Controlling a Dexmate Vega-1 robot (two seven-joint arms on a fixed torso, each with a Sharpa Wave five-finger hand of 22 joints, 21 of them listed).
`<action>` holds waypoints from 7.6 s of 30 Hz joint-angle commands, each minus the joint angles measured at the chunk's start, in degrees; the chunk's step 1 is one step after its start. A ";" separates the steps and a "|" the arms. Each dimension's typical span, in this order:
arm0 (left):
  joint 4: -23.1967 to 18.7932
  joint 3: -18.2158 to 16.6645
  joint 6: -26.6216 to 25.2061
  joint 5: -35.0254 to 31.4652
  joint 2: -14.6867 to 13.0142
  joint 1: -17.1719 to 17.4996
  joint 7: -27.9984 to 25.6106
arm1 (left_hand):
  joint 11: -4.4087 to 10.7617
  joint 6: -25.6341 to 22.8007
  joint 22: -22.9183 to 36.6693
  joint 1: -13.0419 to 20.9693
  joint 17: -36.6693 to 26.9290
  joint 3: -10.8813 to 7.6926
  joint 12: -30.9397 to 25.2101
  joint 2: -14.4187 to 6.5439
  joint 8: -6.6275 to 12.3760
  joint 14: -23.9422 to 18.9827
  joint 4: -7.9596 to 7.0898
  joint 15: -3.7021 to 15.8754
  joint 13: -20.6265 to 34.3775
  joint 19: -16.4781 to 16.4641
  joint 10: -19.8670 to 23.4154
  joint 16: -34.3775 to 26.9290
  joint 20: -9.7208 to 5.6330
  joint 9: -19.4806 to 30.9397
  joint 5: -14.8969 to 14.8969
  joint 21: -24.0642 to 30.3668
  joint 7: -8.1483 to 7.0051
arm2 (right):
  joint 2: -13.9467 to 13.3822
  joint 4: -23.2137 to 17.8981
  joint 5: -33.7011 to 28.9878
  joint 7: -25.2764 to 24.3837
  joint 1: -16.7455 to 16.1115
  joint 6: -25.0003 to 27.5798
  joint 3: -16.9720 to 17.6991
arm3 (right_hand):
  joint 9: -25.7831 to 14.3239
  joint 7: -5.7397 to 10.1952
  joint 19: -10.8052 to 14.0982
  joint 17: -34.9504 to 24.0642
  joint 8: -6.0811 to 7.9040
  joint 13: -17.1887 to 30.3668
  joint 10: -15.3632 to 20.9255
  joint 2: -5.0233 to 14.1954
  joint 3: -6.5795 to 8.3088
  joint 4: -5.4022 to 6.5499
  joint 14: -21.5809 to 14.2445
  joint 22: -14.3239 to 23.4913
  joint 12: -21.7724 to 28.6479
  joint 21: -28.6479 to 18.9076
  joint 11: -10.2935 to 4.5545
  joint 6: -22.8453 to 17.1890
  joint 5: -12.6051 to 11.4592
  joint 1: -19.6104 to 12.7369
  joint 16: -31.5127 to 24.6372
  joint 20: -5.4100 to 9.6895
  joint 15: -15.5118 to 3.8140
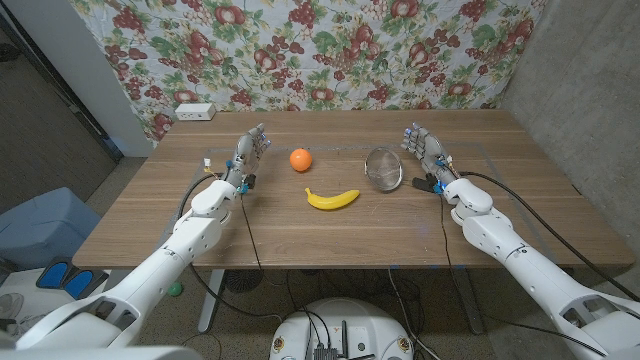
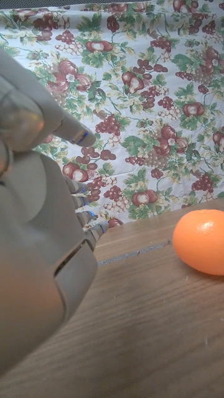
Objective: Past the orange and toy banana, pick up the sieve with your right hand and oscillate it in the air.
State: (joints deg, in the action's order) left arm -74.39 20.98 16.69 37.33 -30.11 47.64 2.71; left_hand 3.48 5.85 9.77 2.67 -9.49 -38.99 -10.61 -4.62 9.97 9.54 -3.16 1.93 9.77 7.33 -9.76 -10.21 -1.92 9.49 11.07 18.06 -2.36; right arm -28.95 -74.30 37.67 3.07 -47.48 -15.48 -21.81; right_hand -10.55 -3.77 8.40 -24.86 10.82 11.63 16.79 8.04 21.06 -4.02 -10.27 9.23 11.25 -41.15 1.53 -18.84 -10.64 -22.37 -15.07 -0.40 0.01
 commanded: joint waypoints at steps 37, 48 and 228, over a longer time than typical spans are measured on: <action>4.28 3.79 2.85 -11.23 -0.76 -7.92 -1.36 | -0.98 -6.02 0.60 2.10 -0.17 -0.52 -1.49 -2.70 1.03 -7.31 5.46 -1.69 0.21 -12.26 4.73 -1.06 4.75 0.40 -0.39 1.97 -2.54 | 1.86 5.18 0.20 -0.36 2.04 -0.32 -0.11 | -0.09 -0.68 2.07 0.44 0.69 0.08 1.93 0.88 0.67 -1.18 -1.77 0.24 0.75 1.12 0.93 -1.87 -0.55 -0.67 -0.68 -1.29 0.89; 2.69 5.90 0.93 -14.78 -1.57 -10.27 -1.18 | -1.30 -7.99 0.66 2.23 -0.20 -0.31 -1.93 -1.89 1.20 -9.67 6.99 -1.95 0.27 -13.89 7.66 -1.04 5.40 0.47 -0.61 2.02 -1.87 | 1.82 6.20 0.12 0.65 3.13 -1.02 0.03 | -0.10 -0.62 2.46 0.60 0.72 0.07 2.21 0.92 0.78 -1.49 -1.91 0.25 0.78 1.47 1.02 -2.17 -0.65 -0.75 -0.72 -1.21 0.87; -16.30 26.93 -32.70 -39.00 0.32 -18.17 4.43 | 0.46 -16.88 0.93 21.52 -0.76 0.21 -1.87 8.69 3.83 -26.17 13.87 0.36 0.79 -23.50 19.25 -2.10 5.32 0.83 -1.15 -0.10 0.85 | -4.38 -4.05 1.92 -0.84 -9.84 -8.26 6.52 | -0.25 -1.35 5.32 2.41 0.82 0.19 5.75 1.23 1.83 -3.38 -2.31 0.42 1.09 7.26 1.83 -5.51 -1.22 -0.47 -0.84 -1.92 1.07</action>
State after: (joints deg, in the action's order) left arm -90.38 47.49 -14.52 -1.74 -30.65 28.86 8.42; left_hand 3.98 -10.05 10.55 23.13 -9.99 -38.65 -11.92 3.93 13.25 -15.49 11.09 2.14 10.27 -15.22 8.60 -11.75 3.35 10.12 9.96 17.54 -1.43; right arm -33.22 -78.96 38.92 1.33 -57.27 -23.46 -15.56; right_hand -10.52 -5.31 13.08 -22.31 11.07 11.60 21.91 9.31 22.78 -7.19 -12.29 9.45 12.14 -34.11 3.38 -23.84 -11.52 -22.68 -15.68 -2.26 0.82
